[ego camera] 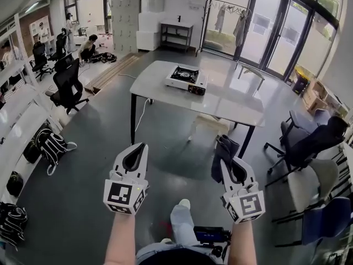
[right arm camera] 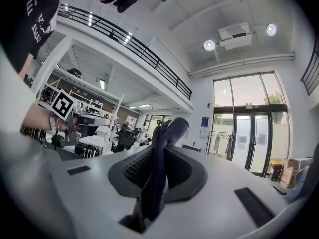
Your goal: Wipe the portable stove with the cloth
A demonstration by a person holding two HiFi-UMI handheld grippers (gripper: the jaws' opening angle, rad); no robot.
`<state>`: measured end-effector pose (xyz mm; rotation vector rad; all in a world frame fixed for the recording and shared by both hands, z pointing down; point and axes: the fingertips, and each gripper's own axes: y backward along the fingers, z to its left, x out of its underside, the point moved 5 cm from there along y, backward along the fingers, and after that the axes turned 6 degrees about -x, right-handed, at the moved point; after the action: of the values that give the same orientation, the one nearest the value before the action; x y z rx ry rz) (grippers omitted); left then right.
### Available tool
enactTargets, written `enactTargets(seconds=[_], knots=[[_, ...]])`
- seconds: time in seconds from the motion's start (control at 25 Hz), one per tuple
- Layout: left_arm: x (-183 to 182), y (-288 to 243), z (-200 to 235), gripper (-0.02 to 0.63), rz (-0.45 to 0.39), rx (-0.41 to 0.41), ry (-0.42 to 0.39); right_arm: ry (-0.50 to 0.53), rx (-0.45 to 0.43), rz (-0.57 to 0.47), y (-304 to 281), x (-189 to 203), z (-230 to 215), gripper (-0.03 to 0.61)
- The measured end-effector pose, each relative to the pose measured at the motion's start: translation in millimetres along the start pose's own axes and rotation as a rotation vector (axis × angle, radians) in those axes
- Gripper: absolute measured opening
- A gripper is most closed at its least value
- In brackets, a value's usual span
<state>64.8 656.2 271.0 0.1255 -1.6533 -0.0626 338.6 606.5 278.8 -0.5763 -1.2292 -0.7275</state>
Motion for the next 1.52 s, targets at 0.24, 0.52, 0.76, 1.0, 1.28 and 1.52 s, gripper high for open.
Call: enactTargets(seconds=[0.24, 0.52, 0.76, 1.0, 1.28, 1.52], knots=[[13.8, -52.1, 9.5, 0.011, 0.012, -0.011, -0.012, -0.055, 0.0, -0.029, -43.2, 22.6, -40.2, 0.066], [29.6, -141.6, 23.7, 0.011, 0.04, -0.044, 0.006, -0.079, -0.031, -0.023, -120.1, 42.9, -104.5, 0.066], [29.0, -220.2, 32.2, 0.011, 0.042, -0.072, 0.005, -0.075, -0.054, -0.04, -181.3, 46.3, -168.4, 0.066], [40.7, -270.0, 31.8, 0.011, 0.041, -0.061, -0.005, -0.093, -0.042, -0.054, -217.8, 62.3, -206.7, 0.066], [62.5, -304.3, 50.1, 0.011, 0.062, -0.067, 0.025, -0.093, -0.05, -0.013, -251.4, 79.5, -220.0, 0.066], [80.6, -353.1, 91.0, 0.011, 0.062, -0.05, 0.052, -0.092, -0.013, 0.023, -301.6, 88.3, -229.0, 0.066]])
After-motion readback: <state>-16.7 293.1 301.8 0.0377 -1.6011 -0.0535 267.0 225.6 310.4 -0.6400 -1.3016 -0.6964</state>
